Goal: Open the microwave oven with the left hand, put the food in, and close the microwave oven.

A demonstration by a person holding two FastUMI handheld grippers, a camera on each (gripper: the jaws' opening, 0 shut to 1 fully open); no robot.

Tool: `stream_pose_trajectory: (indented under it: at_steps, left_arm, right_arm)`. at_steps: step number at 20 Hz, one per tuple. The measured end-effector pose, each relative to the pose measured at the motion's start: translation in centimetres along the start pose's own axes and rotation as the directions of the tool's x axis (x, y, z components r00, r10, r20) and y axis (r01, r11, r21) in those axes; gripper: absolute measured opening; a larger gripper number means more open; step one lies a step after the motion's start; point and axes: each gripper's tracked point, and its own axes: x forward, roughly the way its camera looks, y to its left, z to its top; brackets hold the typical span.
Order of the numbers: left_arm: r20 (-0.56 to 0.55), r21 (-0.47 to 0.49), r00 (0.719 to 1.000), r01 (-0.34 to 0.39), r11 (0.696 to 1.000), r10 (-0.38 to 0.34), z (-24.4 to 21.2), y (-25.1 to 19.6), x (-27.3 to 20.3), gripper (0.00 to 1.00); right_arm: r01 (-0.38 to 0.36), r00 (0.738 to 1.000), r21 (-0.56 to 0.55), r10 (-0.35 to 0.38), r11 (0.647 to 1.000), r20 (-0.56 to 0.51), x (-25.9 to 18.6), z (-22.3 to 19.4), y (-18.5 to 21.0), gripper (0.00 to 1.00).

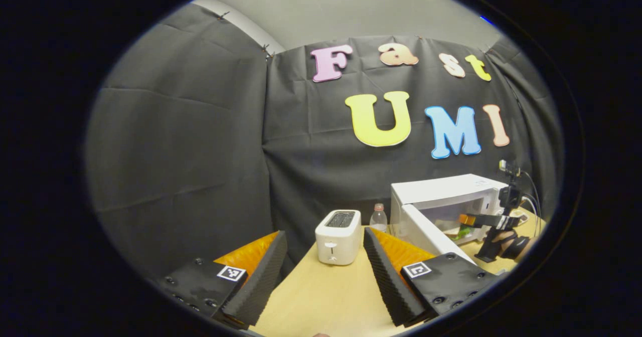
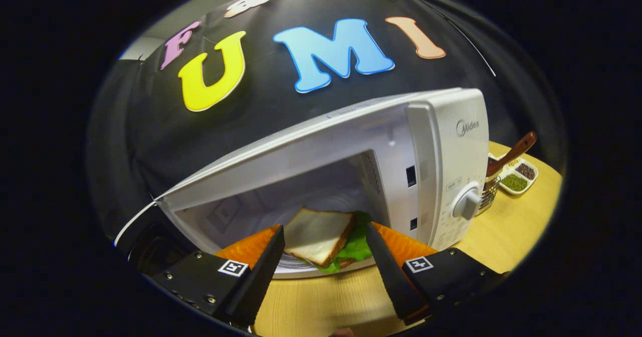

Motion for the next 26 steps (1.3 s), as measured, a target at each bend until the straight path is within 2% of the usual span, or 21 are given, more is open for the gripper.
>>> stream_pose_trajectory:
  at_steps: [1, 4, 8, 11, 12, 14, 15, 18, 19, 21, 22, 23, 24, 26]
  left_arm:
    - [-0.004, -0.010, 1.000, 0.001, 1.000, -0.001, -0.6, -0.3, 0.1, 0.98]
    - [-0.020, -0.039, 1.000, -0.007, 0.999, 0.006, -2.1, -0.7, 0.0, 1.00]
    - [-0.036, -0.053, 0.999, -0.002, 0.999, 0.000, -3.9, -1.5, -0.2, 1.00]
    - [-0.048, -0.055, 0.999, -0.008, 0.998, 0.006, -5.1, -1.6, -0.6, 0.98]
    - [-0.056, -0.057, 0.998, -0.005, 0.998, 0.002, -5.6, -1.9, -0.4, 1.00]
    - [-0.079, -0.058, 0.997, -0.006, 0.998, 0.001, -6.8, -2.2, -0.4, 0.94]
    - [-0.087, -0.061, 0.996, -0.005, 0.998, 0.000, -7.3, -2.5, -0.8, 0.90]
    - [-0.109, -0.068, 0.994, -0.001, 0.998, -0.006, -8.5, -3.5, -1.2, 0.60]
    - [-0.114, -0.068, 0.993, -0.008, 0.998, 0.000, -9.0, -3.7, -1.8, 0.56]
    - [-0.142, -0.075, 0.989, 0.021, 0.997, -0.032, -10.1, -5.4, -2.3, 0.48]
    - [-0.144, -0.063, 0.989, 0.016, 0.998, -0.025, -10.6, -5.4, -2.7, 0.45]
    - [-0.143, -0.037, 0.990, -0.025, 0.999, 0.020, -11.0, -5.6, -2.7, 0.41]
    - [-0.157, -0.029, 0.987, -0.023, 0.999, 0.018, -11.4, -5.8, -2.5, 0.11]
    - [-0.184, -0.030, 0.983, -0.004, 1.000, -0.002, -12.4, -7.4, -2.9, 0.19]
  right_arm:
    - [-0.013, 1.000, -0.028, 0.014, 1.000, 0.017, -1.5, 1.1, 0.0, 0.98]
    - [-0.051, 0.996, -0.098, 0.058, 0.994, 0.072, -6.4, 4.5, 0.0, 0.98]
    - [-0.061, 0.986, -0.217, 0.092, 0.974, 0.138, -12.5, 8.8, -1.2, 0.98]
    - [-0.062, 0.977, -0.249, 0.110, 0.967, 0.183, -16.8, 11.6, -2.0, 0.98]
    - [-0.064, 0.974, -0.255, 0.116, 0.965, 0.194, -18.0, 12.3, -2.2, 0.97]
    - [-0.067, 0.968, -0.269, 0.127, 0.961, 0.215, -20.4, 13.9, -2.5, 0.97]
    - [-0.067, 0.965, -0.275, 0.132, 0.959, 0.226, -21.4, 14.5, -2.7, 0.97]
    - [-0.069, 0.960, -0.283, 0.141, 0.957, 0.243, -23.7, 15.7, -3.5, 0.97]
    - [-0.080, 0.958, -0.277, 0.150, 0.958, 0.243, -24.3, 15.8, -3.6, 0.97]
    - [-0.092, 0.958, -0.272, 0.160, 0.958, 0.240, -25.5, 16.1, -4.3, 0.98]
    - [-0.094, 0.956, -0.275, 0.164, 0.957, 0.242, -26.1, 16.4, -4.6, 0.98]
    - [-0.095, 0.955, -0.281, 0.167, 0.955, 0.246, -26.8, 16.6, -5.0, 0.97]
    - [-0.099, 0.952, -0.285, 0.174, 0.953, 0.250, -27.4, 16.8, -5.1, 0.97]
    - [-0.107, 0.950, -0.297, 0.186, 0.949, 0.251, -28.8, 16.9, -5.9, 0.98]
